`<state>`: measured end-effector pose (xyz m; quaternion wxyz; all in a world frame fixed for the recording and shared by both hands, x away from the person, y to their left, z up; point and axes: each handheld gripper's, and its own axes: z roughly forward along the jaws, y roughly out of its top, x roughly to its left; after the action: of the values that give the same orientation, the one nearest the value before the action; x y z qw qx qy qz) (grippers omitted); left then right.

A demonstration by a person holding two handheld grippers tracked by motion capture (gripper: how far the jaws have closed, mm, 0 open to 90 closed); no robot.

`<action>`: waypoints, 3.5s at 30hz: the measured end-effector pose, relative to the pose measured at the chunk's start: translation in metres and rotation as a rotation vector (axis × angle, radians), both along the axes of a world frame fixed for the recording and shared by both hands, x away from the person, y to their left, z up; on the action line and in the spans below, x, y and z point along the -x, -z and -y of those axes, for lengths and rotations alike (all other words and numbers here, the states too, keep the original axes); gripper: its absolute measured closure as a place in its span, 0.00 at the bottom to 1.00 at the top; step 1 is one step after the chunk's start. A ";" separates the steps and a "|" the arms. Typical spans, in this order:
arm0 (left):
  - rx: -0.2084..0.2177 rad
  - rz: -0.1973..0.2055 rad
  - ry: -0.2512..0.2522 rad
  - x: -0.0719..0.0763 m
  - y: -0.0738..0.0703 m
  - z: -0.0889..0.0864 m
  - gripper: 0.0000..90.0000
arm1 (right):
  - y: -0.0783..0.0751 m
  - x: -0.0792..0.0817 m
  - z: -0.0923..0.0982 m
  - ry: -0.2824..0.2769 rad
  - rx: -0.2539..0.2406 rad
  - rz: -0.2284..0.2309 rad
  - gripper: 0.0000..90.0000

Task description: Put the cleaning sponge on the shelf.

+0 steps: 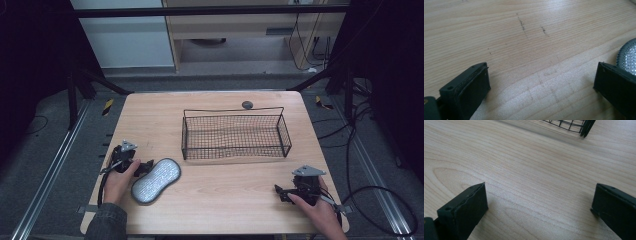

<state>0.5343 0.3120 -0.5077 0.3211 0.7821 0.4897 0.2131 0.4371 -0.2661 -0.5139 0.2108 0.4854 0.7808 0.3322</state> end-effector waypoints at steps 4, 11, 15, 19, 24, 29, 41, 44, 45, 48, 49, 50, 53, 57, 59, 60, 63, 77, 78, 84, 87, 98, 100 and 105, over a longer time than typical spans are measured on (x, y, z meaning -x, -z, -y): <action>-0.008 -0.011 -0.005 0.001 -0.002 0.001 0.01 | 0.000 0.000 0.000 0.000 0.000 0.000 0.00; -0.078 0.054 -0.009 0.022 -0.030 0.004 0.03 | 0.000 0.000 0.000 0.003 -0.001 -0.002 0.00; -0.034 0.067 0.017 0.036 -0.042 0.005 0.04 | 0.000 0.000 0.000 0.001 0.000 0.000 0.00; -0.067 0.075 0.059 0.042 -0.054 0.017 0.05 | 0.000 0.000 0.000 0.002 0.000 -0.001 0.00; -0.109 0.058 0.112 0.051 -0.065 0.030 0.06 | 0.000 0.000 0.000 -0.001 -0.002 -0.001 0.00; -0.158 0.016 0.151 0.059 -0.071 0.046 0.07 | 0.000 0.001 0.000 -0.006 -0.002 0.000 0.00; -0.225 -0.068 0.235 0.070 -0.062 0.080 0.05 | 0.000 0.002 0.001 -0.014 -0.002 -0.001 0.00; -0.240 -0.074 0.249 0.074 -0.063 0.086 0.04 | 0.000 0.003 0.001 -0.017 -0.003 -0.002 0.00; -0.247 -0.075 0.253 0.074 -0.062 0.088 0.05 | -0.001 0.003 0.001 -0.012 -0.016 -0.016 0.00; -0.202 -0.111 0.261 0.073 -0.059 0.088 0.06 | 0.000 0.003 0.002 -0.027 0.001 0.000 0.00; -0.202 -0.111 0.261 0.073 -0.059 0.088 0.06 | 0.000 0.003 0.002 -0.027 0.001 0.000 0.00; -0.208 -0.112 0.272 0.072 -0.059 0.088 0.06 | 0.000 0.003 0.002 -0.027 0.001 0.000 0.00; -0.198 -0.136 0.285 0.069 -0.058 0.087 0.05 | 0.000 0.003 0.002 -0.026 0.001 0.000 0.00; -0.230 -0.148 0.286 0.069 -0.058 0.088 0.05 | 0.000 0.004 0.002 -0.022 -0.002 -0.002 0.00; -0.246 -0.151 0.291 0.071 -0.059 0.089 0.04 | 0.000 0.004 0.002 -0.024 -0.001 -0.001 0.00; -0.253 -0.159 0.296 0.071 -0.058 0.089 0.04 | 0.000 0.004 0.002 -0.024 -0.001 -0.001 0.00; -0.278 -0.188 0.299 0.067 -0.053 0.089 0.04 | 0.000 0.004 0.002 -0.024 -0.001 -0.001 0.00; -0.288 -0.257 0.277 0.054 -0.041 0.081 0.04 | 0.000 0.004 0.002 -0.026 0.000 -0.001 0.00; -0.293 -0.258 0.274 0.053 -0.040 0.081 0.04 | 0.000 0.004 0.002 -0.026 0.000 -0.001 0.00; -0.281 -0.278 0.280 0.048 -0.036 0.080 0.04 | 0.000 0.004 0.002 -0.027 -0.001 -0.003 0.00; -0.287 -0.294 0.277 0.046 -0.033 0.080 0.04 | 0.000 0.004 0.003 -0.028 -0.001 -0.002 0.00; -0.262 -0.368 0.282 0.033 -0.027 0.078 0.02 | 0.000 0.004 0.003 -0.030 0.000 -0.002 0.00; -0.251 -0.368 0.284 0.032 -0.027 0.077 0.03 | 0.000 0.004 0.003 -0.030 -0.001 -0.003 0.00; -0.250 -0.341 0.291 0.036 -0.029 0.077 0.07 | 0.000 0.004 0.003 -0.033 -0.001 -0.002 0.00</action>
<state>0.4978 0.2353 -0.4782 0.1620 0.9026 0.3890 0.0885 0.4328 -0.2691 -0.5139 0.2043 0.4727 0.7889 0.3354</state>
